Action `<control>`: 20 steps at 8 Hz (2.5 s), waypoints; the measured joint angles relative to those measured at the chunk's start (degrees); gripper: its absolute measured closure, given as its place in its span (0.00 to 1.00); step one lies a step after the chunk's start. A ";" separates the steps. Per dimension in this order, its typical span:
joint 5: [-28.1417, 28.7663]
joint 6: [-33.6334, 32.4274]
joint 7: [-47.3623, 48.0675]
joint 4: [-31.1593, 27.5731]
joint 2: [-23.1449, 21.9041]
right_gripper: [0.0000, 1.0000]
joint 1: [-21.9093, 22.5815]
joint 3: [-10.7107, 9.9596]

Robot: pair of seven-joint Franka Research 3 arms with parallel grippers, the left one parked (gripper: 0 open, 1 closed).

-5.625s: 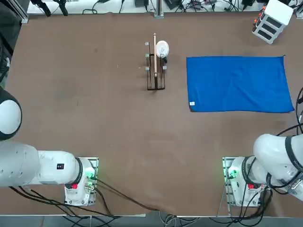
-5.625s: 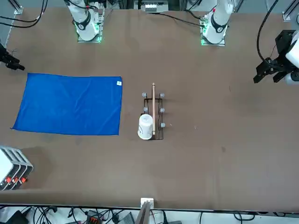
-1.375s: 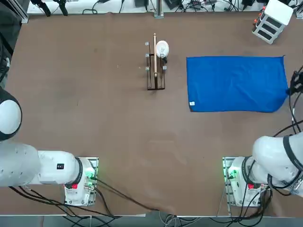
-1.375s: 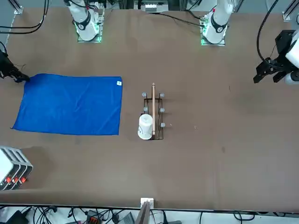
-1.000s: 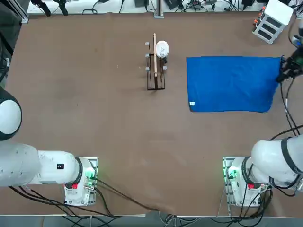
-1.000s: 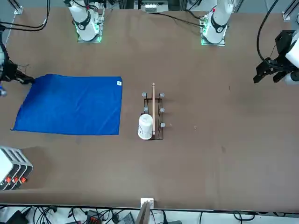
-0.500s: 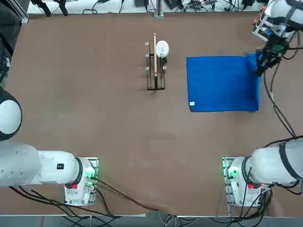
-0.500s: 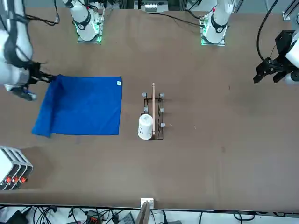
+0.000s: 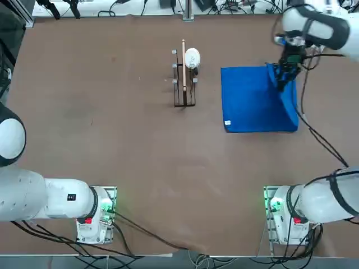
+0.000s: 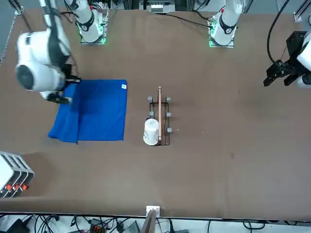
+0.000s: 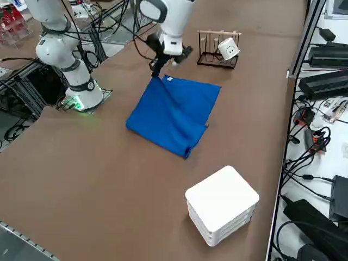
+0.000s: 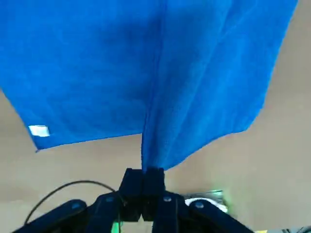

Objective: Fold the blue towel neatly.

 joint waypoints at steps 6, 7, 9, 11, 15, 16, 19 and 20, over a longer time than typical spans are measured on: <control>7.63 8.21 3.71 -0.88 1.10 0.98 11.27 -0.07; 8.52 10.93 4.86 -0.96 1.60 0.98 13.11 -0.09; 9.03 14.69 7.34 -1.01 3.37 0.98 17.12 -0.05; 9.07 15.18 7.60 -1.02 5.13 0.98 19.95 -0.08; 9.11 15.69 9.42 -1.02 7.03 0.98 26.95 -0.08; 9.11 15.77 9.76 -1.01 7.30 0.98 28.04 -0.10; 8.88 16.39 9.97 -0.99 9.25 0.97 29.50 -0.15; 8.84 17.17 9.97 -0.92 10.39 0.96 29.52 -0.20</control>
